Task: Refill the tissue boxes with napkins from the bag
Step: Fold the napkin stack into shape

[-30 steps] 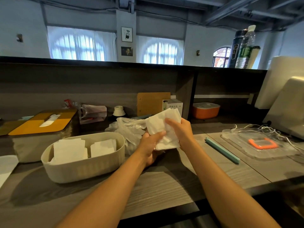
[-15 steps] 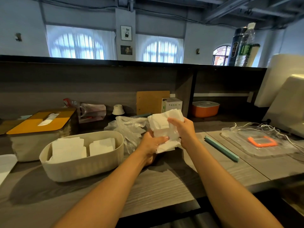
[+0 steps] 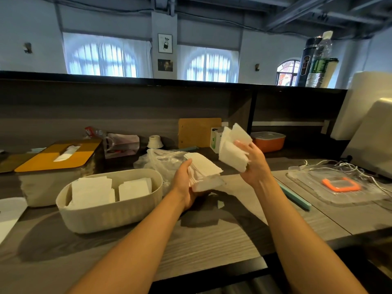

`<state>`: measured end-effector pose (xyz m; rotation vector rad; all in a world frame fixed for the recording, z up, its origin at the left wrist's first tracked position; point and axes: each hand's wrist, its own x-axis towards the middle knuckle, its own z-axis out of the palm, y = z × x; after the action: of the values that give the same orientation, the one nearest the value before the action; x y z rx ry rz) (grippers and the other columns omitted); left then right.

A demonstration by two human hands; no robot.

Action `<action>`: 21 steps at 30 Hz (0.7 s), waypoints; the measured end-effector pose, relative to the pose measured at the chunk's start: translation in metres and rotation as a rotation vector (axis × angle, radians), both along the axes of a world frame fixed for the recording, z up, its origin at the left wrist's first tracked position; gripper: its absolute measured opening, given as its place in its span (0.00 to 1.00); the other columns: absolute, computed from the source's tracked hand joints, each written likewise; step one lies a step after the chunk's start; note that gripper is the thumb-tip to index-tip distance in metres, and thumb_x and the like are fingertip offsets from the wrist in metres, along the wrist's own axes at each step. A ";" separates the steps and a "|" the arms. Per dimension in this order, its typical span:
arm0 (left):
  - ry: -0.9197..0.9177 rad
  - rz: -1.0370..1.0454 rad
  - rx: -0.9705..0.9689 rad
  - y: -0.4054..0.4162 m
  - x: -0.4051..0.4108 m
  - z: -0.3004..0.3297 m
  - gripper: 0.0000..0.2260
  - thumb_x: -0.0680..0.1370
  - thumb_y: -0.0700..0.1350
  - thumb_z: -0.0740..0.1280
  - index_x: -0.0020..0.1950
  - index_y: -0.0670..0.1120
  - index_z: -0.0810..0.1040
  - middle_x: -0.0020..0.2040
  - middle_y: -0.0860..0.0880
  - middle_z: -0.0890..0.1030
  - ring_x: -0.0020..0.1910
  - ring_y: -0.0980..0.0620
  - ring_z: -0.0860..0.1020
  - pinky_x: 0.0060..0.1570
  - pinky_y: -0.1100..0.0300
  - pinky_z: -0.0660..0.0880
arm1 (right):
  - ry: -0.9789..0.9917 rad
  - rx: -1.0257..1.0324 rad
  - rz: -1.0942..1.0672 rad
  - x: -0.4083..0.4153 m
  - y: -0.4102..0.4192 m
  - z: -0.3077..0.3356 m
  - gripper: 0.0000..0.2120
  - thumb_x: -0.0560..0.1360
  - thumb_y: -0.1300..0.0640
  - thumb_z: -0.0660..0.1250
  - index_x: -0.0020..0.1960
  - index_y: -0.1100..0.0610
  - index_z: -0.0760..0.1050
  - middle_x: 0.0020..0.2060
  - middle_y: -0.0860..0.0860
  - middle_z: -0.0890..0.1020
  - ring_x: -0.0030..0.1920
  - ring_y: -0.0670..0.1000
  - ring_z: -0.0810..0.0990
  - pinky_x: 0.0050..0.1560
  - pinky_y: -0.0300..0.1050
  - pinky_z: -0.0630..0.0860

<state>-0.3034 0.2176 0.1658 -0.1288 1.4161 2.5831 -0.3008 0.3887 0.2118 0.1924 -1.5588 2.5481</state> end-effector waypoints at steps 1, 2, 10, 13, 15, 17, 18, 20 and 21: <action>0.023 -0.008 -0.005 -0.001 -0.001 -0.001 0.23 0.80 0.59 0.61 0.71 0.48 0.72 0.59 0.41 0.83 0.55 0.39 0.83 0.57 0.41 0.79 | 0.009 0.103 0.028 0.000 -0.002 0.000 0.25 0.68 0.54 0.73 0.63 0.50 0.72 0.57 0.56 0.78 0.58 0.58 0.79 0.51 0.57 0.81; 0.058 -0.017 -0.027 0.000 0.000 -0.002 0.24 0.80 0.60 0.60 0.71 0.48 0.72 0.59 0.41 0.83 0.55 0.40 0.83 0.56 0.41 0.79 | 0.022 0.217 0.023 0.000 -0.004 -0.001 0.24 0.70 0.55 0.73 0.64 0.52 0.73 0.57 0.55 0.78 0.58 0.58 0.79 0.53 0.56 0.81; 0.350 -0.073 -0.353 0.010 0.013 -0.002 0.19 0.79 0.41 0.68 0.69 0.52 0.71 0.60 0.45 0.80 0.58 0.43 0.81 0.58 0.41 0.78 | -0.038 0.682 -0.123 -0.009 -0.028 -0.012 0.15 0.80 0.56 0.65 0.66 0.53 0.73 0.57 0.52 0.78 0.57 0.55 0.77 0.57 0.54 0.77; 0.417 -0.022 -0.374 0.010 0.012 -0.001 0.23 0.78 0.36 0.69 0.69 0.54 0.69 0.60 0.48 0.79 0.60 0.46 0.79 0.60 0.44 0.78 | -0.165 0.598 -0.125 -0.010 -0.033 -0.012 0.11 0.77 0.51 0.68 0.58 0.52 0.74 0.53 0.52 0.78 0.51 0.52 0.77 0.54 0.53 0.75; 0.452 0.009 -0.359 0.009 0.013 0.000 0.21 0.77 0.36 0.69 0.64 0.56 0.71 0.58 0.51 0.79 0.58 0.49 0.79 0.57 0.48 0.80 | -0.272 0.497 -0.061 -0.008 -0.031 -0.013 0.11 0.75 0.49 0.71 0.53 0.53 0.74 0.48 0.53 0.78 0.48 0.52 0.78 0.52 0.52 0.75; 0.444 0.021 -0.345 0.009 0.014 0.001 0.18 0.78 0.38 0.69 0.64 0.55 0.71 0.57 0.50 0.80 0.56 0.49 0.81 0.53 0.51 0.82 | -0.245 0.459 -0.036 -0.010 -0.028 -0.015 0.12 0.75 0.50 0.71 0.54 0.54 0.75 0.48 0.53 0.79 0.49 0.53 0.79 0.50 0.51 0.78; 0.420 0.018 -0.328 0.009 0.014 0.001 0.17 0.79 0.40 0.68 0.65 0.53 0.72 0.57 0.49 0.81 0.55 0.47 0.82 0.51 0.49 0.82 | -0.206 0.425 -0.054 -0.009 -0.027 -0.015 0.09 0.76 0.52 0.71 0.52 0.53 0.76 0.48 0.53 0.80 0.49 0.53 0.80 0.47 0.49 0.79; 0.341 0.005 -0.289 0.008 0.013 0.002 0.15 0.81 0.40 0.65 0.67 0.51 0.72 0.58 0.46 0.81 0.54 0.45 0.83 0.49 0.47 0.82 | -0.157 0.348 -0.127 -0.011 -0.027 -0.015 0.04 0.77 0.53 0.70 0.49 0.50 0.75 0.50 0.52 0.80 0.49 0.53 0.80 0.45 0.48 0.79; 0.293 0.002 -0.266 0.008 0.012 0.003 0.14 0.82 0.40 0.64 0.67 0.50 0.72 0.57 0.45 0.81 0.53 0.45 0.83 0.48 0.48 0.82 | -0.148 0.323 -0.168 -0.012 -0.026 -0.014 0.04 0.77 0.52 0.69 0.49 0.50 0.75 0.52 0.53 0.79 0.50 0.53 0.79 0.47 0.50 0.78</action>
<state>-0.2918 0.2252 0.1688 0.2207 1.8570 2.4784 -0.3126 0.3624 0.1973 -0.0919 -1.9455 2.2166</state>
